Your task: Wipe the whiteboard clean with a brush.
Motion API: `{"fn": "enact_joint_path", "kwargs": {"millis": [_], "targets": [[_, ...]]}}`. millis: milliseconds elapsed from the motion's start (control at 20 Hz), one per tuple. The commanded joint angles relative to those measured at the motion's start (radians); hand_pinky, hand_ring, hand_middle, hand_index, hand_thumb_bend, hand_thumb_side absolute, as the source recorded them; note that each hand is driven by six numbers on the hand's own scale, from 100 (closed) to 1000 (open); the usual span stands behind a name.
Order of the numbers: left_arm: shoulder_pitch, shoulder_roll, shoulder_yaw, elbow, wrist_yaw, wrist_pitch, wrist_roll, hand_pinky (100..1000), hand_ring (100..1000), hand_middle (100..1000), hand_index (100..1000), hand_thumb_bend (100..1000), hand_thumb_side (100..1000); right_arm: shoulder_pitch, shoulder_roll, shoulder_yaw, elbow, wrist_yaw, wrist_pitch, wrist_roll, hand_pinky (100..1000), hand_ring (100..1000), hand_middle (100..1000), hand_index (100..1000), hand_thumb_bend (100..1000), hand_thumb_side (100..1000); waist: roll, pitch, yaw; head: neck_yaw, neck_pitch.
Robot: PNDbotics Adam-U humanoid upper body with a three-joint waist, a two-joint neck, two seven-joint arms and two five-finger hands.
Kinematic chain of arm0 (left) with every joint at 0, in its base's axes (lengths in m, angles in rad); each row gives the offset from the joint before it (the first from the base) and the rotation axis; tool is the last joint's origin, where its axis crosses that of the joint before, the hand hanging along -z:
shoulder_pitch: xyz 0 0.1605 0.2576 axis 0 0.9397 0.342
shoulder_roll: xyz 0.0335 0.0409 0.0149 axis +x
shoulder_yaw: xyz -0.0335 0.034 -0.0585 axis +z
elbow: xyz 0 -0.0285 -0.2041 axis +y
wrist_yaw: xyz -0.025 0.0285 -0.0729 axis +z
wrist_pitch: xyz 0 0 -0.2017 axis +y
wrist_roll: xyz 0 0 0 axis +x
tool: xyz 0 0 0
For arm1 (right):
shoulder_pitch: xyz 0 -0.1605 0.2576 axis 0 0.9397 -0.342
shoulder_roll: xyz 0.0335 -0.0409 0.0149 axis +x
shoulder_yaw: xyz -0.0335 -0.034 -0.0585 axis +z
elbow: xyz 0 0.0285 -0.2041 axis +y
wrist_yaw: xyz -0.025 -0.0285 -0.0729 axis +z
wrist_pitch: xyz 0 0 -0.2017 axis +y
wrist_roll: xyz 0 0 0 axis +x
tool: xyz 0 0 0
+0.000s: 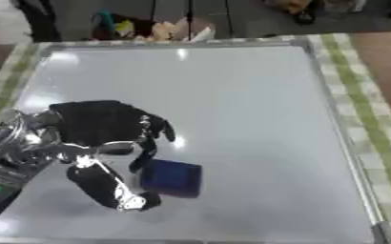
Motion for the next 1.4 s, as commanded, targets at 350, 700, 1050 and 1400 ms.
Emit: {"fn": "enact_joint_path", "kwargs": {"millis": [350,700,1050,1400], "targets": [[-0.011,-0.033,-0.015,0.044,-0.042,-0.009,0.026,563,779,808,397,384,663,-0.012,-0.014,-0.003,-0.015,-0.001,-0.001,0.001,799,753,572,817,100,938,-0.004,-0.016,-0.005,0.002,-0.007],[-0.006,-0.049,-0.026,0.089,-0.048,-0.018,0.021,563,773,792,391,376,639,-0.014,-0.012,-0.004,-0.015,-0.003,0.0,0.001,799,753,571,817,100,939,-0.004,-0.014,-0.007,0.008,-0.01],[-0.005,-0.05,-0.03,0.119,-0.058,-0.033,0.022,563,770,787,389,377,616,-0.015,-0.01,-0.003,-0.015,-0.003,0.002,0.003,799,753,571,817,100,940,-0.002,-0.013,-0.008,0.007,-0.015],[0.003,-0.06,-0.033,0.157,-0.073,-0.051,0.068,534,757,790,374,399,566,-0.015,-0.006,-0.002,-0.015,-0.002,0.006,0.006,800,752,569,818,100,941,-0.002,-0.012,-0.009,0.003,-0.021]]}}
